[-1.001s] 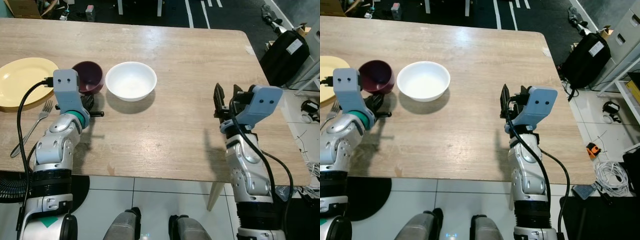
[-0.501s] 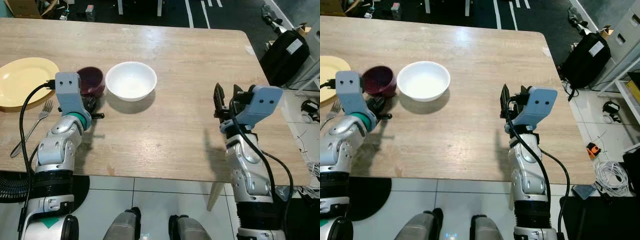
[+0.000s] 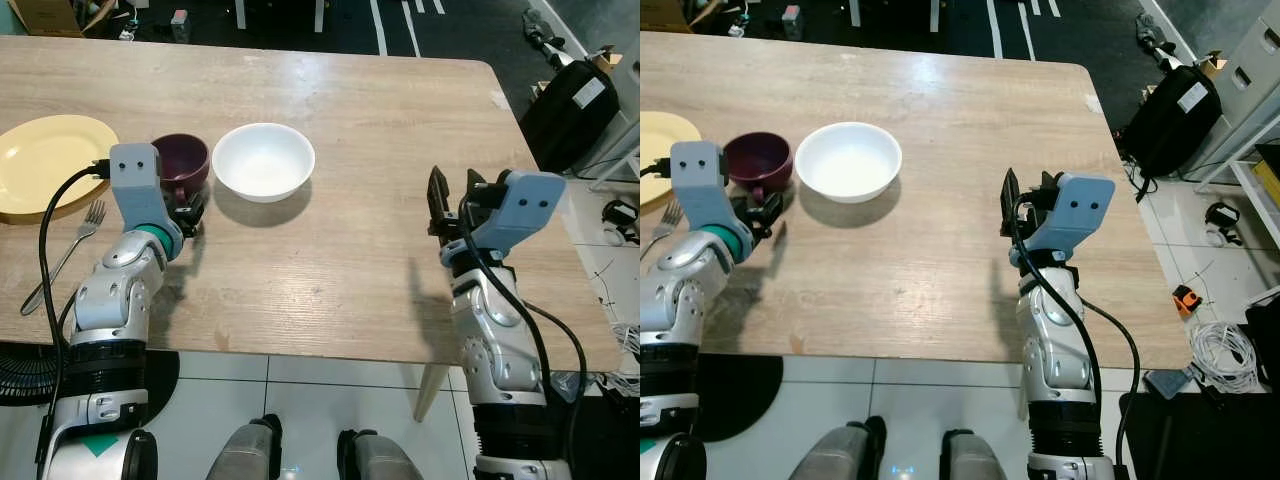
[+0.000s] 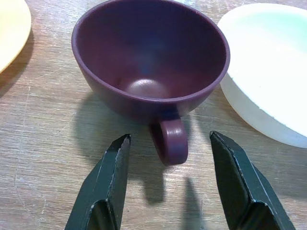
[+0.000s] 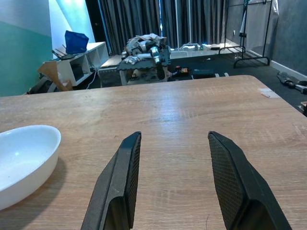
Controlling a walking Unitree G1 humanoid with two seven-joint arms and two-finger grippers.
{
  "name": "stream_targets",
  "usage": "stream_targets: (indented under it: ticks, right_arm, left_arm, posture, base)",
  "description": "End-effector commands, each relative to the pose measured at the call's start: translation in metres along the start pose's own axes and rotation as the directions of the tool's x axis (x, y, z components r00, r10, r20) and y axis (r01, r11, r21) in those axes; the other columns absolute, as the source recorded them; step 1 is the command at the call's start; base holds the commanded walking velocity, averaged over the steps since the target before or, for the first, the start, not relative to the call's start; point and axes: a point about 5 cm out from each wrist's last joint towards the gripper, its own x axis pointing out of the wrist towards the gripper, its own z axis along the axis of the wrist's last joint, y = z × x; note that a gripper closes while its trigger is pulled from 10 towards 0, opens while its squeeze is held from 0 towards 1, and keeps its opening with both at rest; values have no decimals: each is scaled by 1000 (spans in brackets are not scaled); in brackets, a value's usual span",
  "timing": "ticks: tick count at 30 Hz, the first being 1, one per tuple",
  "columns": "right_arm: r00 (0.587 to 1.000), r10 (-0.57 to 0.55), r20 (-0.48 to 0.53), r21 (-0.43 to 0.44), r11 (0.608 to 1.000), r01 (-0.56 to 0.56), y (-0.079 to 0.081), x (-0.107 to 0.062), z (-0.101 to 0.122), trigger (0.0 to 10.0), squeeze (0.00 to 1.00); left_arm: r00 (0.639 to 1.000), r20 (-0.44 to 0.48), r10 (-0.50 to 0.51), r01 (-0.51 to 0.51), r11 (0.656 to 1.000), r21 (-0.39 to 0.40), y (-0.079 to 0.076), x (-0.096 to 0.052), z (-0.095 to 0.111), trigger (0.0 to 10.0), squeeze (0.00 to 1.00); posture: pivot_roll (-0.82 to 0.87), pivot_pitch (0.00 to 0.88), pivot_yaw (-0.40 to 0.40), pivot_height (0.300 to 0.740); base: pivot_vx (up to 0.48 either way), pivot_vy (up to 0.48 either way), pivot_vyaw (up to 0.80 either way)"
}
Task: Setting the table
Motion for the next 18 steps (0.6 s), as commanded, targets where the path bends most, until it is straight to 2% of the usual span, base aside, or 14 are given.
stream_targets:
  ticks: [1,2,6,7,8,9,12,13,17,18]
  right_arm:
    - [1000,-7,-9,-3,1000,7,-1,-1,-1,10000,0]
    - [1000,-7,-9,-3,1000,7,-1,-2,-1,10000,0]
    - [1000,-7,-9,-3,1000,7,-1,-2,-1,10000,0]
    - [1000,-6,-9,-2,1000,6,-1,-2,-1,10000,0]
    - [1000,-6,-9,-2,1000,6,-1,-2,-1,10000,0]
    - [1000,-4,-11,-2,1000,4,-1,-2,-2,10000,0]
    - [1000,-2,-12,-2,1000,2,0,-2,-2,10000,0]
    - [1000,2,-16,-1,1000,-2,1,-2,-4,10000,0]
    - [1000,7,-19,1,1000,-7,3,-2,-5,10000,0]
    - [1000,13,-20,5,1000,-13,5,-2,-6,10000,0]
  left_arm:
    - [999,27,-27,27,1000,0,-2,-5,2,10000,0]
    - [997,60,-47,45,999,28,-5,-8,7,10000,0]
    - [997,60,-47,45,999,28,-5,-8,7,10000,0]
    - [993,107,-51,43,996,78,-10,-14,14,10000,0]
    - [993,107,-51,43,996,78,-10,-14,14,10000,0]
    - [986,165,-32,7,988,153,-13,-22,20,10000,0]
    - [977,213,-6,-36,980,194,-16,-31,24,10000,0]
    - [962,274,-2,-65,970,235,-21,-38,30,10000,0]
    - [951,308,-18,-64,965,255,-27,-41,33,10000,0]
    - [941,332,-61,-35,960,277,-34,-42,34,10000,0]
  posture:
    - [69,65,33,740]
    - [71,64,35,740]
    - [71,64,35,740]
    - [73,62,36,740]
    - [73,62,36,740]
    - [78,58,40,740]
    - [80,58,39,740]
    - [86,51,30,740]
    - [85,48,29,740]
    - [79,42,31,740]
  base:
    - [0,0,0]
    - [0,0,0]
    - [0,0,0]
    - [0,0,0]
    - [0,0,0]
    - [0,0,0]
    - [0,0,0]
    - [0,0,0]
    - [0,0,0]
    - [0,0,0]
